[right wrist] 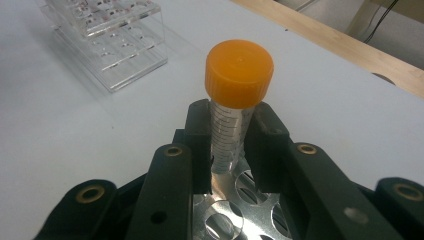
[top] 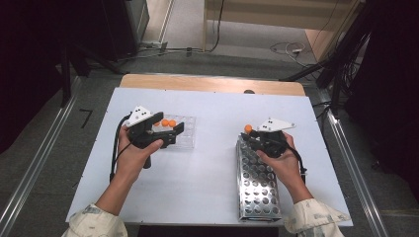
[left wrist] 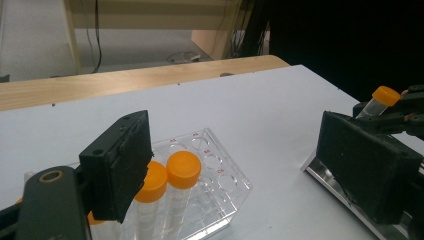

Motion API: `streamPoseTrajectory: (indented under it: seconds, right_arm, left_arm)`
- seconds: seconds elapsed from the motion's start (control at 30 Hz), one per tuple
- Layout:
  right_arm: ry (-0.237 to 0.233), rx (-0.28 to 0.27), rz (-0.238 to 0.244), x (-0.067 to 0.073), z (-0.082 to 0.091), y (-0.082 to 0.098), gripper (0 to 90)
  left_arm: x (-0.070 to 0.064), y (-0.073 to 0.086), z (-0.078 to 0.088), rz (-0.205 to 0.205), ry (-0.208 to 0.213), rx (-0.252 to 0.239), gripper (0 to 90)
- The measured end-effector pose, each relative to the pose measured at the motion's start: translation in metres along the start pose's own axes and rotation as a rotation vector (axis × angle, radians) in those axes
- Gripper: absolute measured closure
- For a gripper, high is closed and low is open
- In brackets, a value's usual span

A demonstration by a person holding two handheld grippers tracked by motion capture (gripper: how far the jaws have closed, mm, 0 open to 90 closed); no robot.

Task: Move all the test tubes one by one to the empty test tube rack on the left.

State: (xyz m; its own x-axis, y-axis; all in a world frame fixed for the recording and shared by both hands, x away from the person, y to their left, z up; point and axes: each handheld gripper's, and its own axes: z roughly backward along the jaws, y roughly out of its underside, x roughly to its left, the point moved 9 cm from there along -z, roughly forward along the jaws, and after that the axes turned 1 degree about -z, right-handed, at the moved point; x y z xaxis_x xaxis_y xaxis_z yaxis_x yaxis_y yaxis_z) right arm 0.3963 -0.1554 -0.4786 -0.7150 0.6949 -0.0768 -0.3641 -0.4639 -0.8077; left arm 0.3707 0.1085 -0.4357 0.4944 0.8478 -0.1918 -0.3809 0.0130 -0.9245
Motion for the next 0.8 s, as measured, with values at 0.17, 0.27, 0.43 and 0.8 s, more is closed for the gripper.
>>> streamPoseTrajectory:
  seconds: [0.17,0.27,0.43,0.8]
  right_arm:
    - [0.006,-0.014,0.001,0.0,0.004,-0.005,71.4]
    - [0.007,-0.022,0.005,0.0,0.006,-0.007,71.4]
    - [0.009,-0.032,0.005,0.0,0.008,-0.01,71.4]
    - [0.008,-0.053,0.001,0.0,0.016,-0.016,71.5]
  left_arm:
    - [0.0,0.0,0.0,0.0,0.001,0.0,15.9]
    - [0.0,0.0,0.0,0.001,0.001,-0.002,15.9]
    - [0.0,0.0,0.0,-0.001,0.0,0.0,15.8]
    - [0.0,-0.001,0.0,-0.002,0.0,-0.006,15.8]
